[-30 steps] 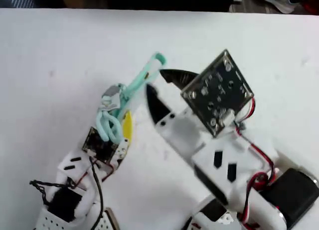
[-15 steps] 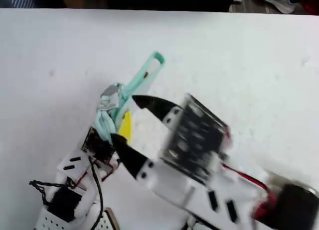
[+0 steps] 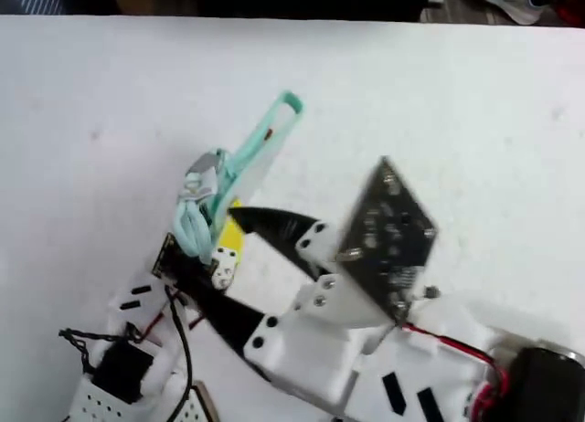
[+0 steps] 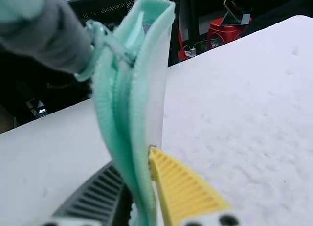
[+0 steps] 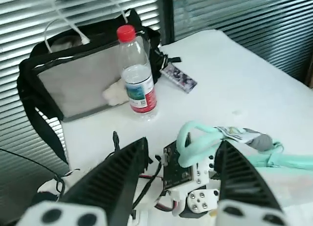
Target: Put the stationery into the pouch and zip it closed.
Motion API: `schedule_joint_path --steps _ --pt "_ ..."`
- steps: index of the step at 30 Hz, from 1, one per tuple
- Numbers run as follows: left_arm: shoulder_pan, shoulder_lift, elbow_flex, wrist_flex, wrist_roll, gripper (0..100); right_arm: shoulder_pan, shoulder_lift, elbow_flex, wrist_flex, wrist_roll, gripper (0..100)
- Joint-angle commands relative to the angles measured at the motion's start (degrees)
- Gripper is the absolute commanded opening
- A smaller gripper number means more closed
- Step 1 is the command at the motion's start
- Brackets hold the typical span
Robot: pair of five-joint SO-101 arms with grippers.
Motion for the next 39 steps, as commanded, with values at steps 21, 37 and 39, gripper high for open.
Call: schedule_joint_path --steps 21,37,39 --pt "-0.7 0.3 -0.3 -1.3 -0.7 2 6.5 0.6 16.8 -12.7 1.8 1.7" --pt "-0.7 0.3 -0.3 -1.1 -0.4 2 20.8 2.5 18.8 -25.7 4.0 1.8" --pt "-0.7 0.3 -0.3 -1.0 -0.4 2 23.3 2.9 19.8 -25.9 4.0 1.8"
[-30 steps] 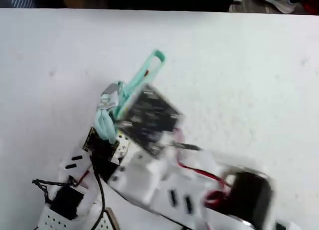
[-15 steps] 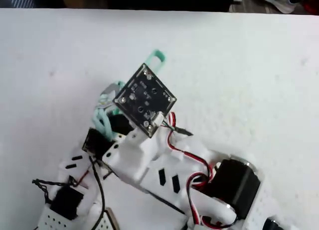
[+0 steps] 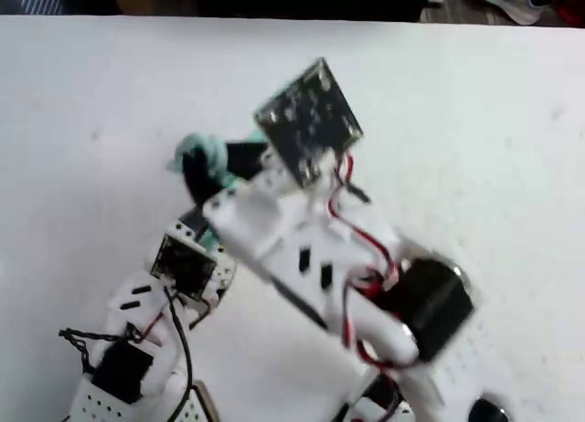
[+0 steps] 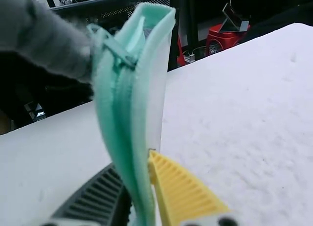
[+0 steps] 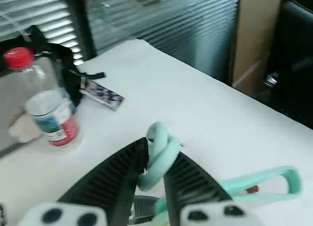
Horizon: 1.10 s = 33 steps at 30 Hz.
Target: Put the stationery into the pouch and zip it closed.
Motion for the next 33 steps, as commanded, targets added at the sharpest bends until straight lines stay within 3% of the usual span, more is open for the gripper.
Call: schedule_joint_path --steps 1,7,9,12,19,26,33 --pt "-0.7 0.3 -0.5 -0.4 -0.4 2 5.0 0.1 0.4 -1.6 0.9 1.8" --pt "-0.7 0.3 -2.1 1.1 -0.4 2 17.5 -6.9 0.5 0.0 1.1 1.8" --pt "-0.7 0.3 -2.5 1.1 -0.4 2 19.7 -9.6 0.5 3.5 4.7 1.8" --pt "-0.8 0.3 -2.5 1.0 -0.4 2 18.6 -12.6 0.6 12.2 11.7 1.8" --pt "-4.8 0.3 -2.5 -1.1 -0.3 2 18.9 -15.9 0.9 25.4 20.0 1.8" --pt "-5.1 0.3 -3.1 -0.8 3.1 2 27.0 -14.8 18.9 22.8 28.8 1.8" --pt "-5.1 0.3 -7.2 3.3 4.9 2 38.9 -12.5 39.6 10.7 35.4 2.1"
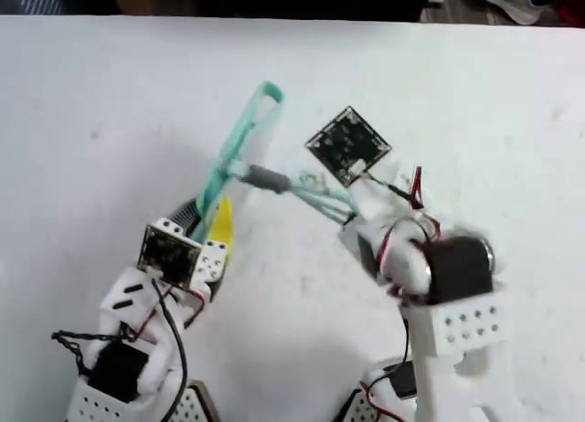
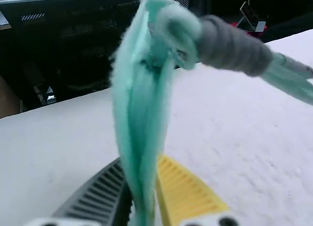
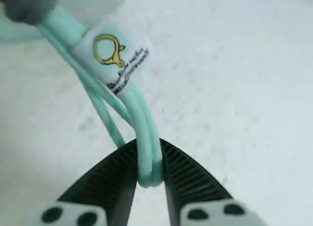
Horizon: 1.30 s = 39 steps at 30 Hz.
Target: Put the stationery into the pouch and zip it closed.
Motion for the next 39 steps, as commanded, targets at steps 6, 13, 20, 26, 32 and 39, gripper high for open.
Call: schedule_joint_path --steps 6,13,20,26,32,39 --pt "-1.3 -0.6 -4.3 0.7 1.0 2 6.2 0.0 8.5 -7.7 3.2 6.3" --pt "-1.3 -0.6 -4.2 0.6 0.8 2 5.8 -8.7 4.0 -3.1 3.6 32.1" --pt "-1.3 -0.6 -4.1 0.5 0.7 2 5.8 -28.2 1.1 3.5 15.3 30.9" --pt "-1.3 -0.6 -4.1 0.5 0.9 2 4.1 -43.2 9.9 10.6 36.0 27.9" --pt "-1.3 -0.6 -4.1 0.7 0.9 2 -1.3 -48.1 29.5 9.9 44.0 17.4" --pt "-0.9 -0.6 -4.1 0.7 1.0 2 -3.5 -45.1 28.7 0.6 32.6 17.3"
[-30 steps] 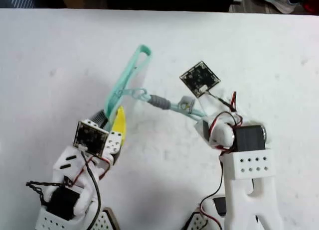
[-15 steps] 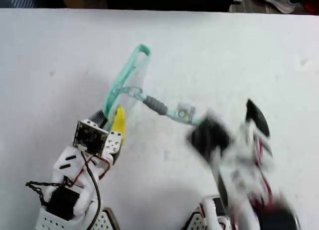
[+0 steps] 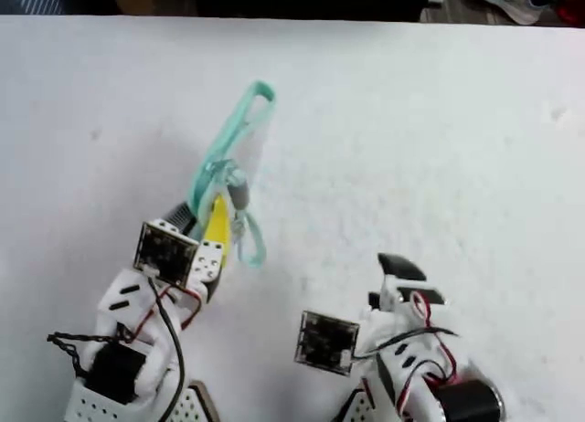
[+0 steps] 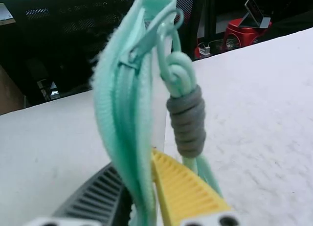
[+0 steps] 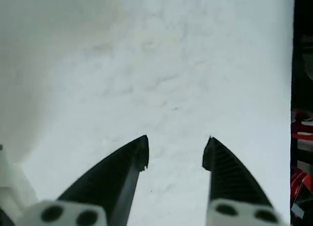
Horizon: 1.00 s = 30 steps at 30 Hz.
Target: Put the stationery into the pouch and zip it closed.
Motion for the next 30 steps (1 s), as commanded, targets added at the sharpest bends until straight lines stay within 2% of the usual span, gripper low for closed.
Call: schedule_joint_path --steps 1,3,6,9,12,17,23,30 --pt "-0.3 -0.6 -3.6 -0.2 0.6 2 -1.8 2.9 -4.7 -7.2 -9.7 17.3" --pt "-0.3 -0.6 -3.6 -0.3 0.6 2 -5.4 5.8 -8.9 -10.3 -19.7 17.3" --pt "-0.3 -0.6 -3.6 -0.3 0.6 2 -14.5 12.8 -14.0 -13.2 -32.5 17.3" --pt "-0.3 -0.6 -3.6 -0.2 0.6 2 -22.6 21.6 -18.3 -16.9 -40.5 17.3" --pt "-0.4 -0.6 -3.6 0.0 0.6 2 -26.5 29.6 -23.2 -20.6 -45.7 17.3" --pt "-0.5 -0.6 -3.6 0.1 0.6 2 -29.6 38.3 -26.5 -27.0 -50.2 17.3" --pt "-0.6 -0.6 -3.6 0.1 0.6 2 -32.9 42.6 -26.4 -32.8 -50.3 17.3" --pt "-0.6 -0.6 -3.6 0.6 0.6 2 -32.8 48.5 -26.4 -39.7 -50.3 17.1"
